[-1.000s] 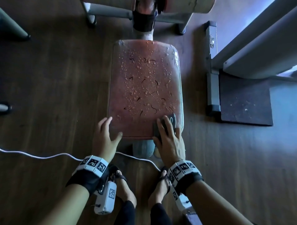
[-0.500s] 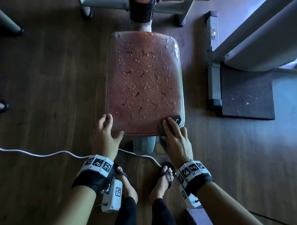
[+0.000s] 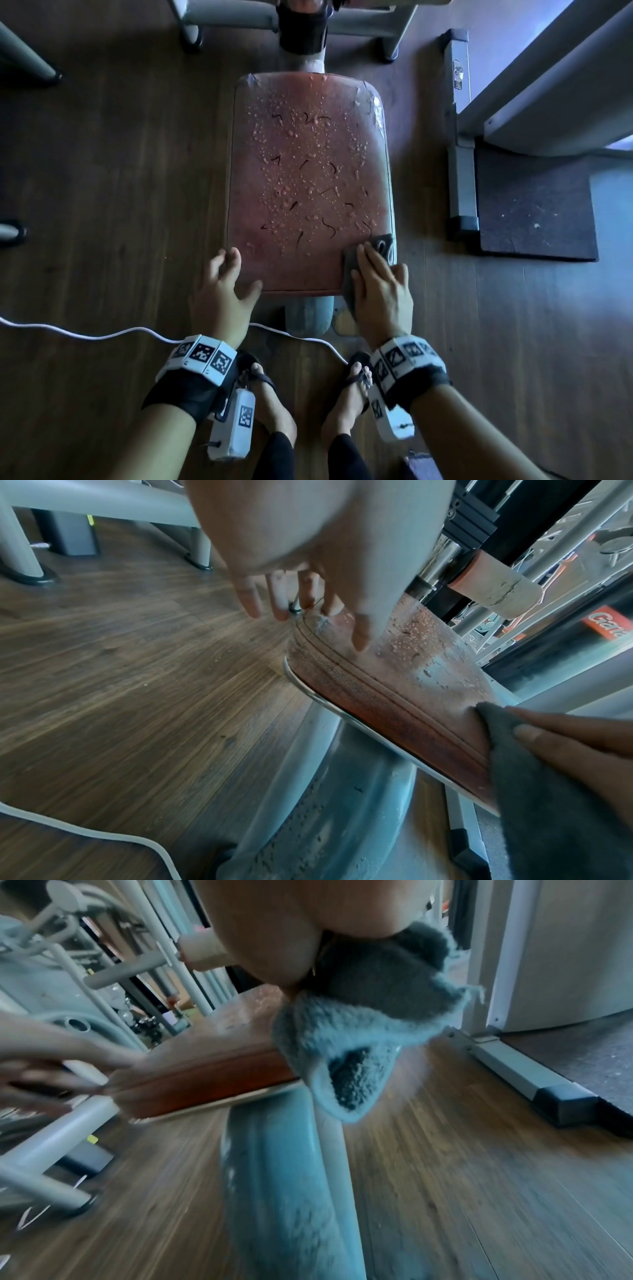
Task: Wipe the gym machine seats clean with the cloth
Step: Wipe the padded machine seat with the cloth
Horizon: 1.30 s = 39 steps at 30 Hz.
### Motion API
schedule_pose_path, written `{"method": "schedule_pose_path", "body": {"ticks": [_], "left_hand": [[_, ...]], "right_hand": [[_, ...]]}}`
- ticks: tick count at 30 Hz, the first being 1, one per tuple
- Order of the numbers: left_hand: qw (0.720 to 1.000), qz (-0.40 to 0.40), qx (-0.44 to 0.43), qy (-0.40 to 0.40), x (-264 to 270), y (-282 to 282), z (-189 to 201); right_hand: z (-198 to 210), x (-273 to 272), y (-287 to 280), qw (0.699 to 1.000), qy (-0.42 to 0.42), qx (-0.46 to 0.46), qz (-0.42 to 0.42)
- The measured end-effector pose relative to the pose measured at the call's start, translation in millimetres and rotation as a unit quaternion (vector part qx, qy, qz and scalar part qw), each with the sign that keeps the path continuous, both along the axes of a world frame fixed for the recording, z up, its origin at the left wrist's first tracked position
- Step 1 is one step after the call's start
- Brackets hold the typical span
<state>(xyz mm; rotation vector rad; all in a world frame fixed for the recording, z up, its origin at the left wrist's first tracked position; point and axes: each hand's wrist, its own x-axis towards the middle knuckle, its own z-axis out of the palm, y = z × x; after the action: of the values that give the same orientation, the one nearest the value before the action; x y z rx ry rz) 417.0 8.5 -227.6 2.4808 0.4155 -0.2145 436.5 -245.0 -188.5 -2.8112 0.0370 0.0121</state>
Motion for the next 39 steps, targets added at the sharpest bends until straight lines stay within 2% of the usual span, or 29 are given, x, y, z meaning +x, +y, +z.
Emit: {"method": "schedule_pose_path", "body": {"ticks": [4, 10, 19, 24, 32, 39], "left_hand": [[1.000, 0.007, 0.008, 0.009, 1.5, -1.9, -0.1], [1.000, 0.013, -0.017, -0.003, -1.8, -2.7, -4.3], [1.000, 0.012, -0.016, -0.003, -2.8, -2.3, -5.7], [1.000, 0.004, -0.016, -0.011, -2.3, -1.7, -3.5], [1.000, 0.018, -0.008, -0.009, -0.9, -8.8, 9.4], [1.000, 0.003, 0.001, -0.002, -0.4, -6.8, 13.8]], "right_hand": [[-2.6, -34.1, 5.0, 0.995, 0.075, -0.060, 0.033], [-4.4, -12.8, 3.7, 0.993, 0.073, -0.086, 0.041], [-1.1, -8.8, 9.9, 0.990, 0.117, -0.076, -0.004], [-6.1, 32.1, 4.7, 0.993, 0.099, -0.070, 0.010], [-9.6, -3.1, 4.2, 0.990, 0.112, -0.065, 0.049], [-16.9, 32.6, 3.5, 0.992, 0.101, -0.039, 0.058]]}}
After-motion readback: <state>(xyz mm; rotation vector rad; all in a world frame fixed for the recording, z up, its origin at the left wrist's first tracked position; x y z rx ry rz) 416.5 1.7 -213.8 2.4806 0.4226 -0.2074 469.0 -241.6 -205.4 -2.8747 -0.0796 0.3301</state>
